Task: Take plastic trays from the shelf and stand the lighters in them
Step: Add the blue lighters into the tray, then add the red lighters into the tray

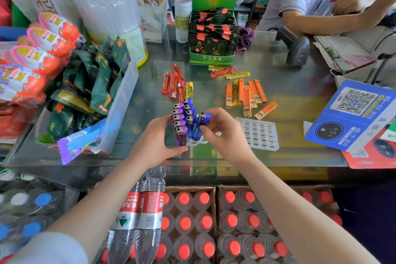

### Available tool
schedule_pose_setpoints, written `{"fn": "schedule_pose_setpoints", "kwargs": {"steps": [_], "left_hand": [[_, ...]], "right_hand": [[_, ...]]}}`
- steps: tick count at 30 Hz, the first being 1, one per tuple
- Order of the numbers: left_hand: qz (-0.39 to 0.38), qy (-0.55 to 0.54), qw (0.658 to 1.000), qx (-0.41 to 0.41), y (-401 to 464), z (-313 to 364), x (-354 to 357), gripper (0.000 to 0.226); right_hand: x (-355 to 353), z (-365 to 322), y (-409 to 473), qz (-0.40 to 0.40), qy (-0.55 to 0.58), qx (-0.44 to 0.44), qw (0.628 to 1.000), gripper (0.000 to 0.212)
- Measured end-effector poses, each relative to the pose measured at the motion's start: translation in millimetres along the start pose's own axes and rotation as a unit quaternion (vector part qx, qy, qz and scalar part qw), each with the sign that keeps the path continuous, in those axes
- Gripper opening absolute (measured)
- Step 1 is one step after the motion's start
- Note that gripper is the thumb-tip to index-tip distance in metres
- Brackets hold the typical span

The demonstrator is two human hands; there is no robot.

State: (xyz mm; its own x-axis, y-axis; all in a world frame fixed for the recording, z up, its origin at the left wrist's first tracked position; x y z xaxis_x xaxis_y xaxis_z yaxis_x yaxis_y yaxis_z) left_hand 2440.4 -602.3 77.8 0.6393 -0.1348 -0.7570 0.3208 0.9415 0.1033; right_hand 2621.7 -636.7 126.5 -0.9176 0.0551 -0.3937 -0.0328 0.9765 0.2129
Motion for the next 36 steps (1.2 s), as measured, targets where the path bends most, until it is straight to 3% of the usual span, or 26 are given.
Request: {"fn": "schedule_pose_setpoints", "kwargs": {"steps": [5, 19, 27, 36], "left_hand": [[0.004, -0.008, 1.000, -0.008, 1, -1, -1, 0.072], [-0.004, -0.002, 1.000, -0.007, 2, -3, -2, 0.075], [0.009, -0.031, 0.999, 0.011, 2, 13, -9, 0.065], [0.006, -0.011, 1.000, -0.017, 7, 9, -13, 0.071]], "right_hand": [[2, 12, 2, -0.027, -0.025, 0.001, 0.999, 0.018], [6, 5, 4, -0.055, -0.109, -0.106, 0.987, 0.023], [13, 7, 3, -0.058, -0.163, -0.135, 0.976, 0.021], [8, 6, 26, -0.070, -0.223, -0.059, 0.971, 0.018]]}}
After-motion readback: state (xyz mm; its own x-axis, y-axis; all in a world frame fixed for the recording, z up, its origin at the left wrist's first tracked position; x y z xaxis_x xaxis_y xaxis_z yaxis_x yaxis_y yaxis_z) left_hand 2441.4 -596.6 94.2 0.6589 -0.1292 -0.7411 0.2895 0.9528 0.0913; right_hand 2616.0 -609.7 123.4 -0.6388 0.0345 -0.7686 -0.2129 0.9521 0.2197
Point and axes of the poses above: each hand's wrist, its own y-axis towards the middle knuckle, its own x-axis out of the palm, z = x × y, the point moved 3 cm from there along y, towards the middle knuckle, and after that the axes turned 3 degrees about z, right-handed, at the moved point
